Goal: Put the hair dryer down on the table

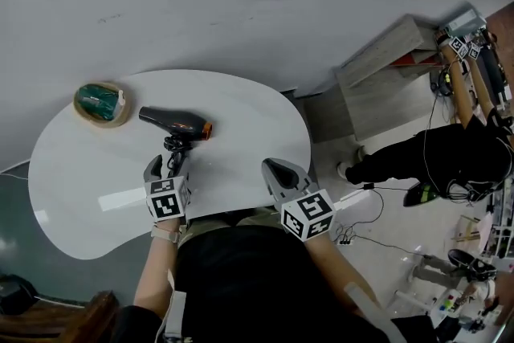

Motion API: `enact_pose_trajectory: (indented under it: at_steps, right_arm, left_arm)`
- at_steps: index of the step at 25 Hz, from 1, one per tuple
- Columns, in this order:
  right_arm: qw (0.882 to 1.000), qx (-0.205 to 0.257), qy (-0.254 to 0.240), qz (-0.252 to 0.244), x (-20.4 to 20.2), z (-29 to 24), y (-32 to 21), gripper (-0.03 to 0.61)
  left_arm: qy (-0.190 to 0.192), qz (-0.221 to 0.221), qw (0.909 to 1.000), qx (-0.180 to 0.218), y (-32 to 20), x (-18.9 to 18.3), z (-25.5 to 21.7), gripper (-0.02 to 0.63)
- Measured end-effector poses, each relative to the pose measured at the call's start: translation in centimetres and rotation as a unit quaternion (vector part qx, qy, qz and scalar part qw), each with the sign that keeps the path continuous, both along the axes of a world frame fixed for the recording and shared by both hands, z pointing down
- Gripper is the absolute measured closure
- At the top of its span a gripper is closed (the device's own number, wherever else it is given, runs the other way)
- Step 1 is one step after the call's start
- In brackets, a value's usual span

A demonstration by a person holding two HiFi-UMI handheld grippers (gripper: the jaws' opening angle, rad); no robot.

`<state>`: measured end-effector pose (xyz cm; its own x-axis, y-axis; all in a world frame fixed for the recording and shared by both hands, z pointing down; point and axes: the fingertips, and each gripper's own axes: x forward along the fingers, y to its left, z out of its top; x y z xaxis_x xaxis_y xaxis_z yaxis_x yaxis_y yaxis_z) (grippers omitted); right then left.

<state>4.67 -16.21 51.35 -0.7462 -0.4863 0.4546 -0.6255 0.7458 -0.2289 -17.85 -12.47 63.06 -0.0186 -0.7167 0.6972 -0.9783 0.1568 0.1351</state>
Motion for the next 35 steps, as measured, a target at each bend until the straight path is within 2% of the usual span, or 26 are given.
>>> enact_pose_trajectory:
  at_steps: [5,8,20,27,35]
  right_arm:
    - [1.0,0.002,-0.011,-0.029,-0.2,-1.0,-0.1,0.552]
    - [0.999,0.004,-0.016,-0.044,-0.4,-1.7,-0.1,0.552]
    - [0.991,0.042,-0.031,-0.122,-2.2,-6.0,1.1,0.552]
    - [0.984,0.07,-0.049,-0.157,-3.9,-8.9,2.3,0.552]
    - [0.975,0.093,-0.063,-0.191,-5.4,-11.3,3.8,0.552]
  left_arm:
    - [-0.005,-0.03,0.9987,0.04,0.7,0.3,-3.6,0.537]
    - [-0.004,-0.036,0.9975,0.06,1.2,0.7,-5.7,0.595]
    - [-0.016,-0.008,0.99,0.14,3.2,2.1,-13.2,0.604]
    - [-0.061,0.036,0.9768,0.202,3.6,3.1,-18.1,0.604]
    - [-0.081,0.04,0.9669,0.239,4.5,3.4,-21.6,0.604]
